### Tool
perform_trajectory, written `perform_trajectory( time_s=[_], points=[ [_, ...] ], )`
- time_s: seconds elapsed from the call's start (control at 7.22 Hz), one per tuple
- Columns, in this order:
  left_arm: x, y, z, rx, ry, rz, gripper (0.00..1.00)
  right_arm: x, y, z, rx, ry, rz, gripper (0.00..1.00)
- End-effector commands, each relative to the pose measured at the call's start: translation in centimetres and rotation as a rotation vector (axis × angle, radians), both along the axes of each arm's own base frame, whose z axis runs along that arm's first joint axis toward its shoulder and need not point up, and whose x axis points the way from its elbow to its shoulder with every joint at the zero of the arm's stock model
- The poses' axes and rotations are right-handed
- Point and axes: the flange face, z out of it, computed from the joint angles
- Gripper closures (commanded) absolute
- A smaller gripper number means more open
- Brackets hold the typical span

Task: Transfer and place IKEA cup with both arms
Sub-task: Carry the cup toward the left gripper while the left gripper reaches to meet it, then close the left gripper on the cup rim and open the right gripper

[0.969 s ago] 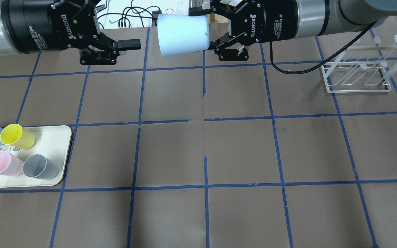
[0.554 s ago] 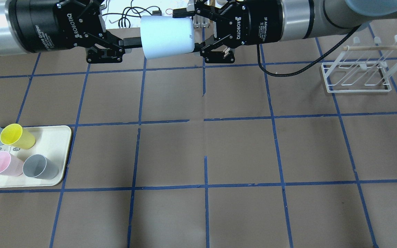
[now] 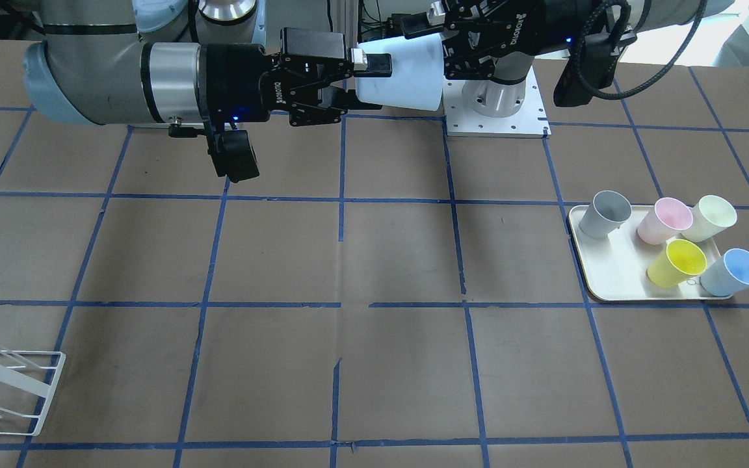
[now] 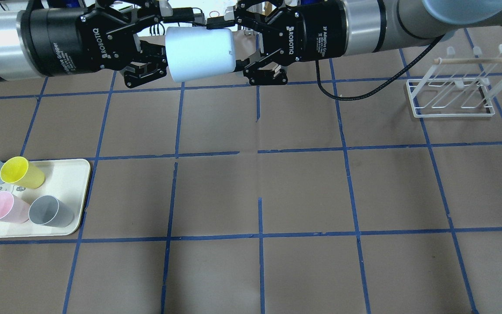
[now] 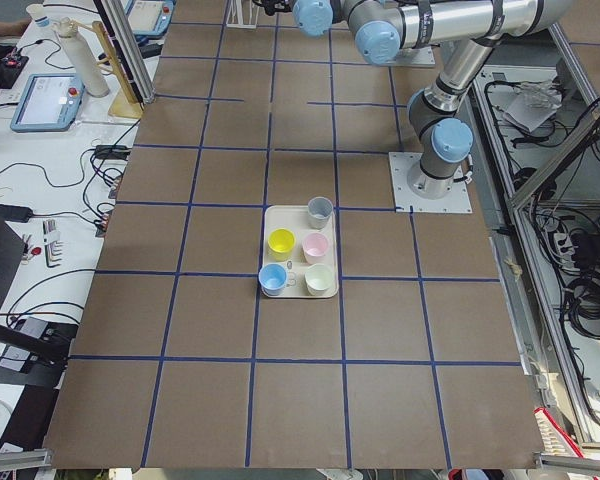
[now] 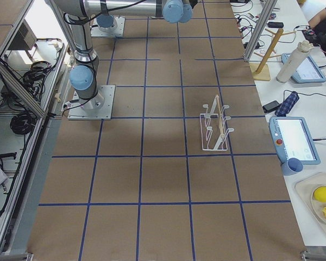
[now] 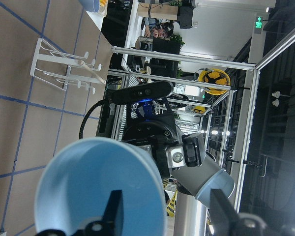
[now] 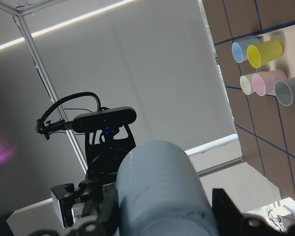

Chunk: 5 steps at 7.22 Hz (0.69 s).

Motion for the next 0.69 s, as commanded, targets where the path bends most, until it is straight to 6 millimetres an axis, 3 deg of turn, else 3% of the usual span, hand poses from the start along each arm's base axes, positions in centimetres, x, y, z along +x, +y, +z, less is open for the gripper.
perform_trajectory(
  time_s=[0.0, 0.14, 0.55],
  points=[
    [0.0, 0.2, 0.2, 0.000, -0.004, 0.000, 1.00, 0.1, 0.0, 0.0, 0.000, 0.000, 0.002, 0.57],
    [0.0, 0.2, 0.2, 0.007, -0.004, 0.001, 1.00, 0.1, 0.0, 0.0, 0.017, 0.002, 0.001, 0.03],
    [1.0, -0.1, 0.8, 0.078, -0.041, 0.031, 1.00, -0.4, -0.7, 0.4, 0.049, 0.007, -0.007, 0.00]
  ],
)
